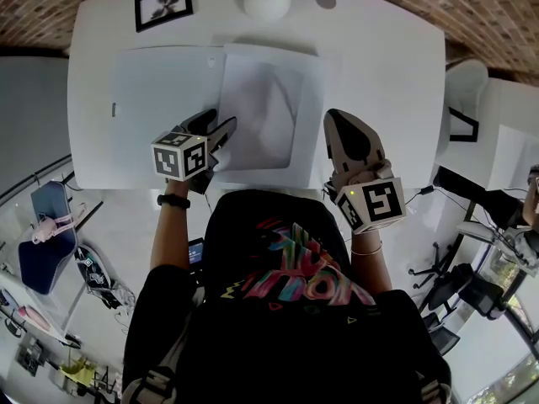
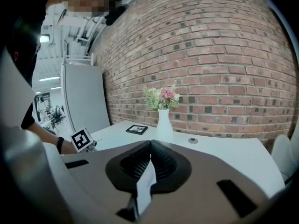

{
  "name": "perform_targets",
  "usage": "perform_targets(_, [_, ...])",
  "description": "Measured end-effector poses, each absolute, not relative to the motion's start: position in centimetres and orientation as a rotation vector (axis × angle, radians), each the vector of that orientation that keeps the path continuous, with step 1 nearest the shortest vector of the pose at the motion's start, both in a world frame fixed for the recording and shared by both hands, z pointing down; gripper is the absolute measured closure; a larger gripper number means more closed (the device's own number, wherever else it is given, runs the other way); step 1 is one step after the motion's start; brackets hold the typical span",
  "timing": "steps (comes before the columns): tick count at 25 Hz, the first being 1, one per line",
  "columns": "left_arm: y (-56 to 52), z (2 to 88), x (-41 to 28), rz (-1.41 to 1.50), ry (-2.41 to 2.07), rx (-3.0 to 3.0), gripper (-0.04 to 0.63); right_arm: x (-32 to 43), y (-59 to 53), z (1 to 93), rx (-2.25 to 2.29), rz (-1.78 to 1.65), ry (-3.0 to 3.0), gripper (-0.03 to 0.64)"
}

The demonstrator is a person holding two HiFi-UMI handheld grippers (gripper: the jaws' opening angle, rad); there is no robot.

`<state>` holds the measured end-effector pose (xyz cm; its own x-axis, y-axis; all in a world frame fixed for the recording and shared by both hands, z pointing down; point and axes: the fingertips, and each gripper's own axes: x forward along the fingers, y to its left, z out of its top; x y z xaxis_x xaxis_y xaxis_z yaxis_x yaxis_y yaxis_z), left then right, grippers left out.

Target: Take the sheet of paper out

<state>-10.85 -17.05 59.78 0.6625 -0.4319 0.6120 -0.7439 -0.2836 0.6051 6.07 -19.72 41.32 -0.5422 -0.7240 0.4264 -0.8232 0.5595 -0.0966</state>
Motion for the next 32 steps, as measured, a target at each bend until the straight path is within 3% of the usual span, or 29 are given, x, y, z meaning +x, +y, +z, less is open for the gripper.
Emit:
perform_targets(21, [-15.5, 59.7, -9.5, 0.406, -0.538, 1.751, 0.351, 5.2, -20.1, 40.8, 1.311, 0.406, -2.452, 0.598])
perform_targets(32, [-17.4, 56.9, -7.8, -0.007, -0.409, 1.669, 0.396, 6.3, -19.9, 41.7, 1.309, 0.422, -2.417, 0.598])
